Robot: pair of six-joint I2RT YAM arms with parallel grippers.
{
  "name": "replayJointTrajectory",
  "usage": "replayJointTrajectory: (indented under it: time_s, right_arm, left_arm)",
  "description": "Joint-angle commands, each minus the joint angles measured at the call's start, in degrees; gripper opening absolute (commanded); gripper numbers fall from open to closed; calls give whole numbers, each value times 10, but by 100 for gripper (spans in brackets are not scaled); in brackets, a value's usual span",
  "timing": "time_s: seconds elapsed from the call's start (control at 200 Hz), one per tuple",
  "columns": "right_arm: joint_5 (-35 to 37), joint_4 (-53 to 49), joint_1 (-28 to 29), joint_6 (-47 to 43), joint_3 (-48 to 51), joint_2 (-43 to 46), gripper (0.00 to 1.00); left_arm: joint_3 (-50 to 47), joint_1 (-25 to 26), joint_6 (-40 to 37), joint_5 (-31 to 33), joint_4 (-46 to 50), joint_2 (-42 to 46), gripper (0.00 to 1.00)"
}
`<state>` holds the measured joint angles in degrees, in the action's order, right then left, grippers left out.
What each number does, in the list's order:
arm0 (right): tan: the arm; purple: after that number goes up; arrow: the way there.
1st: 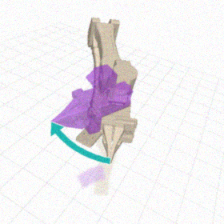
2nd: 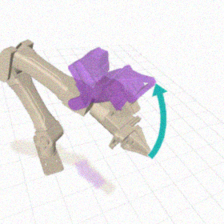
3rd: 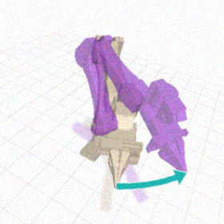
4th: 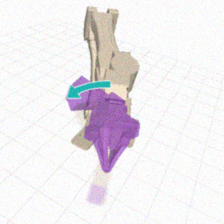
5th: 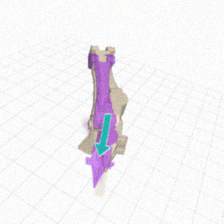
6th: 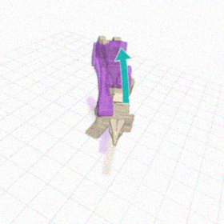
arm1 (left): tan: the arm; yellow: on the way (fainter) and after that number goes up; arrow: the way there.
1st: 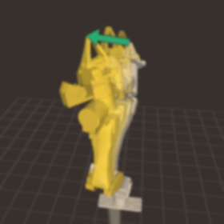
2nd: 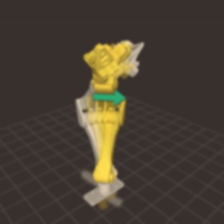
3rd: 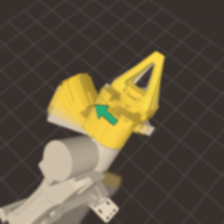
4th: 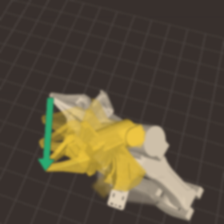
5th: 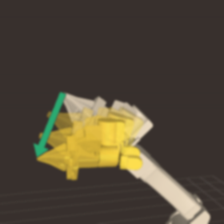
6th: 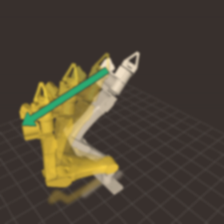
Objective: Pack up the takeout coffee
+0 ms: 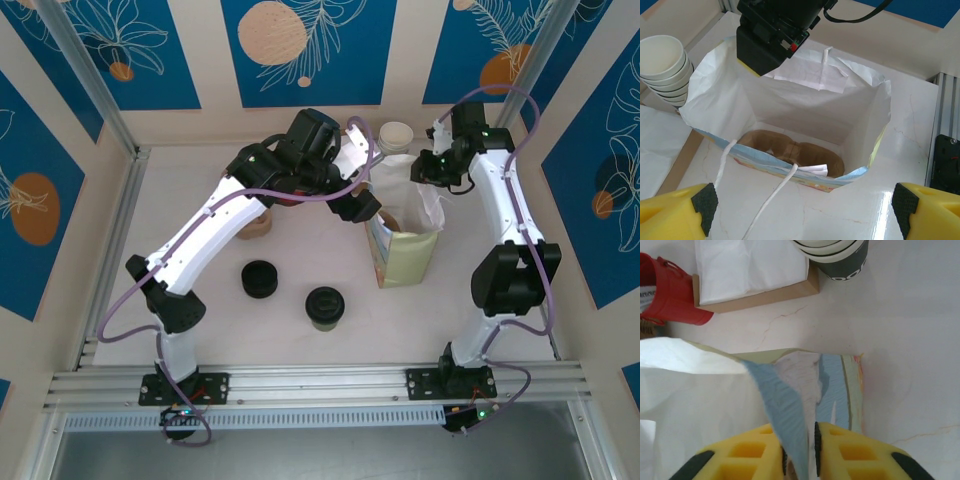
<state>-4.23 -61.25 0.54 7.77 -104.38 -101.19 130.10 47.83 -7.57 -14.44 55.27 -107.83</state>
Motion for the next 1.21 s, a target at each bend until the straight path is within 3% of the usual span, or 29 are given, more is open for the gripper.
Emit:
replayJointTrajectory:
  time_s: [0.0, 0.17, 0.53, 0.86, 1.2]
  right_arm:
    - [-6, -2, 3, 13, -16, 10, 12]
    - [-19, 30, 12, 41, 7, 48, 0]
    - [-12, 140, 27, 79, 114, 187, 0]
    - [-10, 273, 33, 98, 246, 319, 0]
    - [0, 322, 39, 124, 319, 376, 0]
  left_arm:
    - [6, -6, 13, 7, -9, 2, 91]
    - [3, -6, 22, 2, -15, -1, 91]
    - [0, -6, 44, 8, -40, 11, 92]
    - [-69, -6, 76, 20, -102, 45, 92]
    - [-77, -2, 97, -11, -123, 48, 88]
